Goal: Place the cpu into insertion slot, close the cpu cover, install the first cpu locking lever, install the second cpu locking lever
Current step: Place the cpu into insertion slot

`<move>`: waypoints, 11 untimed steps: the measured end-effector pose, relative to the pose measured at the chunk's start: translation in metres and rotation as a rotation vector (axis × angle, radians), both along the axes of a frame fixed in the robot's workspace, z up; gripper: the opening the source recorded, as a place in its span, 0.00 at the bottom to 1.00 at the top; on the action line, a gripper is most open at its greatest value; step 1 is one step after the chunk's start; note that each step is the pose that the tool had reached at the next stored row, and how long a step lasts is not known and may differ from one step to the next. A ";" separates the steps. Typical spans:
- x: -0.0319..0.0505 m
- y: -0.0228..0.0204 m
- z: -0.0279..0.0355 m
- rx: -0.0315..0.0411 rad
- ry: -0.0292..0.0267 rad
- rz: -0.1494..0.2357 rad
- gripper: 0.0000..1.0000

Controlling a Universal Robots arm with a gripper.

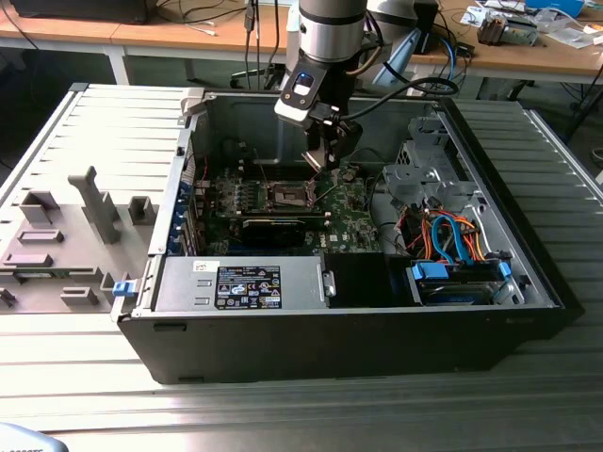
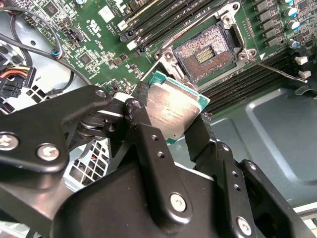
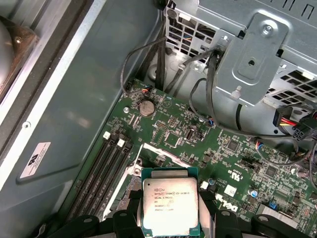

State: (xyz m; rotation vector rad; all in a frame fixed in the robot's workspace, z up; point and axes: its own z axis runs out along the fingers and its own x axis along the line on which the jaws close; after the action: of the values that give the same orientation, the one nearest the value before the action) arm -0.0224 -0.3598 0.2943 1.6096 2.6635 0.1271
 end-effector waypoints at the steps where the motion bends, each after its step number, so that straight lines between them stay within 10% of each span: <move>1: 0.0000 0.0000 0.0000 0.0000 0.0000 0.000 0.54; 11: 0.0000 0.0000 -0.0001 -0.0001 0.0000 -0.006 0.54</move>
State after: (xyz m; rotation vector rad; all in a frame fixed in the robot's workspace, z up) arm -0.0224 -0.3598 0.2943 1.6170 2.6586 0.1269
